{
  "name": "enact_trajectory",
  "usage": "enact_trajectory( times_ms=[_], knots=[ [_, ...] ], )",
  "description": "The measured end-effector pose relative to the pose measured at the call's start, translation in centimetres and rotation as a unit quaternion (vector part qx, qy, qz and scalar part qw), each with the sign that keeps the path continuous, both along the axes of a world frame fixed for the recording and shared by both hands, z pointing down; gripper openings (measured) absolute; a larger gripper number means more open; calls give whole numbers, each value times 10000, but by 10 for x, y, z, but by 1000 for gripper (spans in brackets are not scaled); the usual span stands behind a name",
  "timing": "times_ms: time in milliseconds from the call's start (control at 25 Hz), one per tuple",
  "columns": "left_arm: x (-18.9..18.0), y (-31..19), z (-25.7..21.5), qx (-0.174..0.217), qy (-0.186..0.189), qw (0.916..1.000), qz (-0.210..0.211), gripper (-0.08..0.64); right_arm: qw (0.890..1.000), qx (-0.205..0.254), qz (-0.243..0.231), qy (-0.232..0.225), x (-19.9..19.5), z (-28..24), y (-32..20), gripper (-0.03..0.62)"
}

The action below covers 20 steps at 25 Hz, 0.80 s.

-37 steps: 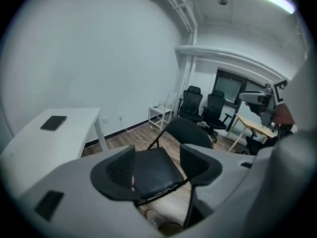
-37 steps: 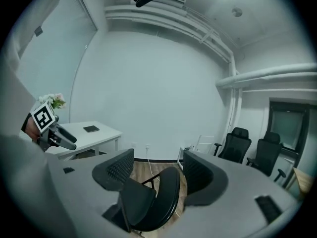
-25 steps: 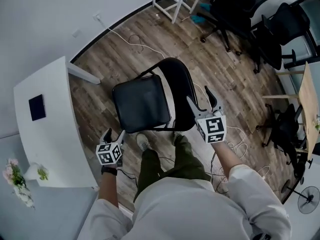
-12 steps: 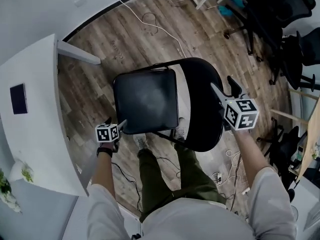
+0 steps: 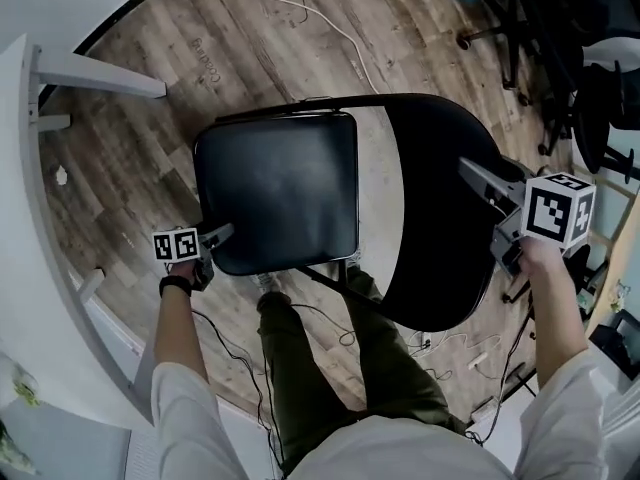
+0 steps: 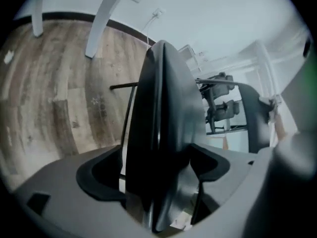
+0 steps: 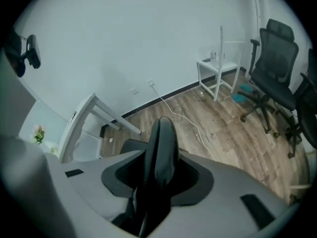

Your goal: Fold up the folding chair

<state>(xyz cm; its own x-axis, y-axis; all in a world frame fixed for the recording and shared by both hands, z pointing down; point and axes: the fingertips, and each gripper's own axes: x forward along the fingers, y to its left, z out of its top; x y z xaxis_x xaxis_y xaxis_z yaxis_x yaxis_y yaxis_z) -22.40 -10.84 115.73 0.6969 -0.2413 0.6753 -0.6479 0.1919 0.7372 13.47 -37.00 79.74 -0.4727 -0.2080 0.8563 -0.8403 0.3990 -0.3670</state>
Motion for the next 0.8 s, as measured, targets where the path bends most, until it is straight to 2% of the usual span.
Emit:
enact_trajectory(
  times_ms=[80, 120, 200, 320, 520, 800],
  knots=[
    [7, 3, 4, -57, 869, 9955, -371, 417, 9997, -238, 22, -101, -4, 3, 2, 141],
    [9, 4, 6, -59, 1156, 9920, -497, 422, 9993, -314, 38, -178, -5, 4, 3, 130],
    [9, 4, 7, -26, 1400, 9887, -536, 430, 9987, -381, 43, -337, -6, 4, 3, 112],
    [11, 1, 6, -58, 1376, 9895, -441, 425, 9980, -381, -47, -511, -9, 3, 2, 103],
    [15, 8, -2, -185, 1120, 9923, -499, 423, 9978, -491, 74, -446, -6, 0, 3, 95],
    [42, 17, -51, -212, 817, 9951, -519, 413, 9976, -568, 26, -405, -10, -35, 10, 81]
  ],
)
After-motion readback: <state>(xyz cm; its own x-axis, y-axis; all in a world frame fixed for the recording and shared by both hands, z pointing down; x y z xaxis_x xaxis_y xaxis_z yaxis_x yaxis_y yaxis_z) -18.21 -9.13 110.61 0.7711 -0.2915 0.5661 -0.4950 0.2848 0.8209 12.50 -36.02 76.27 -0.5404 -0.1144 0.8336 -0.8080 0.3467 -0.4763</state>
